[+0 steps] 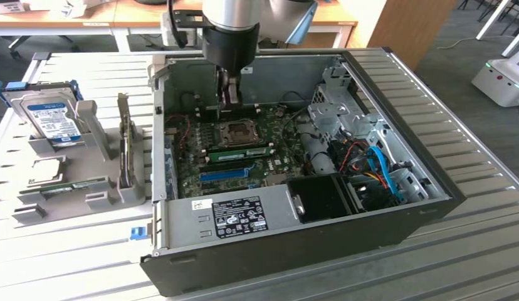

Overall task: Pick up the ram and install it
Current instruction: 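Press down the ram until it locks into place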

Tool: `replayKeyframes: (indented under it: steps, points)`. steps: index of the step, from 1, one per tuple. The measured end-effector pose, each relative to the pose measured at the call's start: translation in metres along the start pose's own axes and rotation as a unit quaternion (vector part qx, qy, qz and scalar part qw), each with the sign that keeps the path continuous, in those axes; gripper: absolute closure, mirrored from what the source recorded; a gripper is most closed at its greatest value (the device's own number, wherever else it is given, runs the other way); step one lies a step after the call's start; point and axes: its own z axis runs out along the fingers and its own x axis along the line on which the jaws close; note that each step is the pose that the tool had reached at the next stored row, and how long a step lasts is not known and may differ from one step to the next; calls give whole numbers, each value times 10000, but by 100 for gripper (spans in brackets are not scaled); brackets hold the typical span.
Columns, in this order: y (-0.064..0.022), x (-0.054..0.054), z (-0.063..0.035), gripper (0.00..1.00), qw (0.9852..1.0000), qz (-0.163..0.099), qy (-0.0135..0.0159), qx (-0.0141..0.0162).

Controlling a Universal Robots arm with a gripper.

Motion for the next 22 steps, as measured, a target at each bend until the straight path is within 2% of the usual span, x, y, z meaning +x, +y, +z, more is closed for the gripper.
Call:
replayKeyframes:
  steps: [5,22]
  points:
    - [-26,0,-2,89,10000,-1,1,-1]
    - [-479,-1,-18,89,10000,0,1,-1]
